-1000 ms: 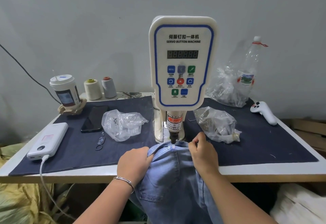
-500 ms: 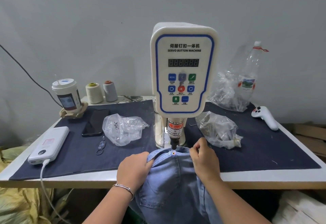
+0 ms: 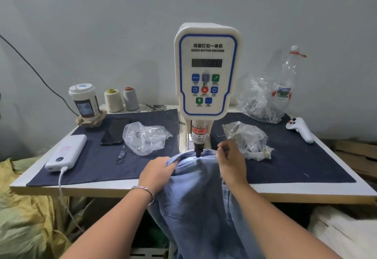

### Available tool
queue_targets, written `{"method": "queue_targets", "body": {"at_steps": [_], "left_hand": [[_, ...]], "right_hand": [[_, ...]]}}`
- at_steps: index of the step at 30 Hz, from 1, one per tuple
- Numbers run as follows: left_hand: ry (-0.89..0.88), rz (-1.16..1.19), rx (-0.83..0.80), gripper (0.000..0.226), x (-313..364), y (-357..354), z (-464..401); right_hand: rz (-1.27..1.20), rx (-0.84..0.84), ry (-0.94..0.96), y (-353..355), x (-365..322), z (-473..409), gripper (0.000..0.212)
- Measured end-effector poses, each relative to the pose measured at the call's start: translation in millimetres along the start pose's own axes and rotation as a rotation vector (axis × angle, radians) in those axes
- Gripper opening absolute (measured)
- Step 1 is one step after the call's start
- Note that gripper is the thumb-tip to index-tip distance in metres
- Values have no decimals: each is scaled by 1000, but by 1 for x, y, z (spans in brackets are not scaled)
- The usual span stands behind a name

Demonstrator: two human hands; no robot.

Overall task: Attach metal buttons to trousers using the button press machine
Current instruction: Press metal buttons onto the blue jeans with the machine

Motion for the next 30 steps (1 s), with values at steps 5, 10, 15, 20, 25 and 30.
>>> {"method": "queue_targets", "body": {"at_steps": [5, 10, 15, 20, 25, 30], "left_hand": [[210, 401, -317, 46, 9, 24, 8], [269, 668, -640, 47, 7, 38, 25], [137, 846, -726, 79, 13, 65, 40], [-65, 792, -785, 50, 61, 101, 62], [-171, 744, -780, 49, 119, 101, 76], [-283, 548, -809, 56, 119, 111, 84]], "right_hand": [[-490, -531, -497, 41, -26, -4, 14], [-229, -973, -488, 71, -28, 10, 17], [-190, -1193, -352, 98, -52, 20, 12], [-228, -1348, -185, 118, -86, 39, 29], [-151, -1335, -7, 119, -103, 61, 13], [-528, -1155, -63, 163, -99, 57, 25]]}}
Point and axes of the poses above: each hand's wrist, its own z-axis away from the middle knuckle, its own y-axis out of the back of the hand, x = y × z, the point moved 1 cm from there along -z, towards the middle knuckle, and after that the axes turned 8 degrees about -y, right-handed, at the moved point
